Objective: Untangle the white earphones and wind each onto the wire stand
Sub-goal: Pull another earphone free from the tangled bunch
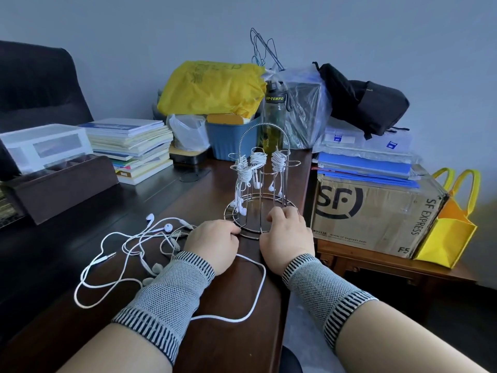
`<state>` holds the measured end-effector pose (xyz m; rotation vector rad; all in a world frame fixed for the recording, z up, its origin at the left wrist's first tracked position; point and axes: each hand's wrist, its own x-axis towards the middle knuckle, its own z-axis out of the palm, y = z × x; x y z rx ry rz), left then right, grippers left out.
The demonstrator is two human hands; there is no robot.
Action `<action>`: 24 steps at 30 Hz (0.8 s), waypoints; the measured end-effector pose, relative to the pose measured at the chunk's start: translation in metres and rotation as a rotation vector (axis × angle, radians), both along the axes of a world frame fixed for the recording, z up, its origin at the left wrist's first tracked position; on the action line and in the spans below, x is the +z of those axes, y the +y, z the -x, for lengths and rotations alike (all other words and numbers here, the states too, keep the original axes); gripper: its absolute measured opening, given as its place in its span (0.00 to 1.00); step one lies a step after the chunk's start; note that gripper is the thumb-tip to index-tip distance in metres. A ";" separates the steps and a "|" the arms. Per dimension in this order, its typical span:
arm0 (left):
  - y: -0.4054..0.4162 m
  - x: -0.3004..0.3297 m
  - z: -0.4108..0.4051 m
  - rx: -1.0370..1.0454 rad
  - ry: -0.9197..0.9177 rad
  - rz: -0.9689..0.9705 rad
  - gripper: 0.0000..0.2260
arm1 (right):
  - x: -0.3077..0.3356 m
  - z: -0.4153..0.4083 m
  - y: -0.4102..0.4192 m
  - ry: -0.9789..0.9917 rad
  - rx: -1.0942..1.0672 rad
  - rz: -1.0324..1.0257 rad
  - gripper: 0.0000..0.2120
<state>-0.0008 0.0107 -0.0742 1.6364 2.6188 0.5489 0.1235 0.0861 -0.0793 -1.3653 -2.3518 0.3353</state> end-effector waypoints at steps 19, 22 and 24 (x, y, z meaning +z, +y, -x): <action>0.000 -0.003 0.000 0.002 0.040 0.087 0.18 | -0.007 0.002 0.006 -0.051 0.133 -0.073 0.14; 0.000 -0.003 0.000 0.004 0.035 0.102 0.18 | -0.008 0.002 0.007 -0.026 0.145 -0.077 0.13; 0.000 -0.004 0.001 0.011 0.031 0.099 0.18 | -0.009 0.003 0.008 -0.021 0.155 -0.072 0.13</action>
